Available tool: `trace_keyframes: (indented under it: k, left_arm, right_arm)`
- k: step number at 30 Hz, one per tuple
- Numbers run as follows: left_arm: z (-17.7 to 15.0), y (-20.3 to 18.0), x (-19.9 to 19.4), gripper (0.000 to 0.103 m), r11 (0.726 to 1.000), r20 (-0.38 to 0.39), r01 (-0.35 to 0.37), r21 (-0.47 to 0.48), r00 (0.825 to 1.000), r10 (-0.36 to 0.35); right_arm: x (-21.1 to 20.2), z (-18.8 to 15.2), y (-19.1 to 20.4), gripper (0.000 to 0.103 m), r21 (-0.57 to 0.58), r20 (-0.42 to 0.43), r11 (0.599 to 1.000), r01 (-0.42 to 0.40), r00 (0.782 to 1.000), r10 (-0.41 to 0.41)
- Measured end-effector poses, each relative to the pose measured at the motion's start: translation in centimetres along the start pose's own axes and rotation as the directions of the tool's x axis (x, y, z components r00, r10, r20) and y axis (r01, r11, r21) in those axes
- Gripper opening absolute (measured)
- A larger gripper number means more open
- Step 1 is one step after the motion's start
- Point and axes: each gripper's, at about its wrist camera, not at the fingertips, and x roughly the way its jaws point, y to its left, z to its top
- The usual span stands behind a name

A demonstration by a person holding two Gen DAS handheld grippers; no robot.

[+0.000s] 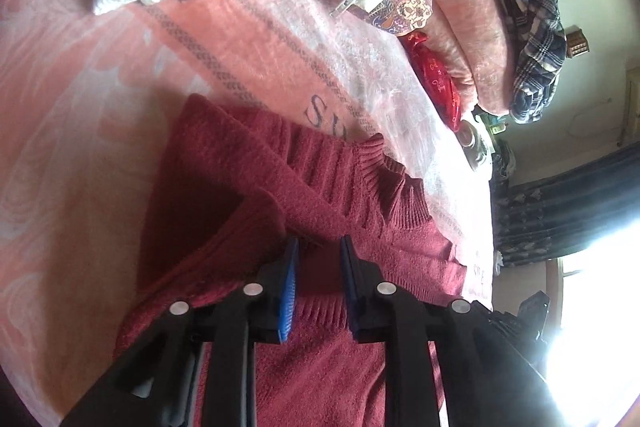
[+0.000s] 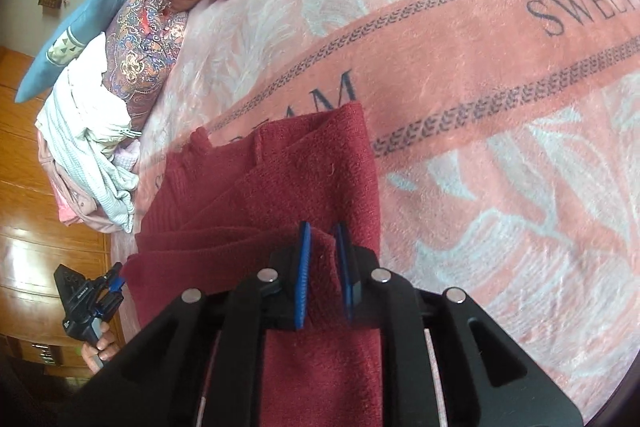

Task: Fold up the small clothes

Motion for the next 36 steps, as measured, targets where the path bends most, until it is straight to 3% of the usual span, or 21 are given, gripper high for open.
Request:
trace_keyframes:
  k: [2,5,12,20,25,27,32,36]
  left_arm:
    - [0.2,0.0,-1.3,0.046,0.999,0.034,-0.034,0.034,0.999,0.033]
    - [0.1,0.5,-2.8,0.054,0.994,0.060,-0.086,0.065,0.995,0.082]
    - [-1.6,2.1,-2.6,0.059,0.959,0.003,-0.210,0.189,0.977,0.214]
    - [-2.7,1.4,-0.6,0.059,0.931,-0.066,-0.243,0.271,0.961,0.270]
    - [-3.8,0.4,-0.2,0.053,0.905,-0.071,-0.259,0.337,0.952,0.298]
    - [-4.0,0.1,-0.2,0.043,0.902,-0.077,-0.245,0.357,0.954,0.290]
    - [-4.2,0.2,0.1,0.012,0.892,-0.056,-0.265,0.365,0.951,0.305]
    - [-3.5,0.8,-1.0,0.006,0.926,-0.033,-0.239,0.293,0.965,0.259]
  right_arm:
    - [-1.0,0.1,-0.3,0.027,-0.038,0.026,0.999,0.027,0.999,-0.026]
    - [-1.8,-0.1,-0.3,0.053,-0.086,0.011,0.996,0.038,0.999,-0.038]
    - [-1.9,-2.3,-0.7,0.062,-0.195,-0.088,0.980,0.028,0.995,-0.046]
    - [-0.3,-3.3,0.5,0.063,-0.263,-0.155,0.963,0.058,0.983,-0.101]
    - [0.7,-4.1,0.5,0.063,-0.302,-0.200,0.951,0.063,0.971,-0.128]
    - [0.9,-4.2,0.4,0.049,-0.298,-0.202,0.953,0.054,0.972,-0.119]
    - [1.2,-4.4,0.7,0.025,-0.313,-0.206,0.949,0.034,0.973,-0.103]
    - [0.5,-4.4,1.3,0.012,-0.349,-0.173,0.936,0.044,0.979,-0.110]
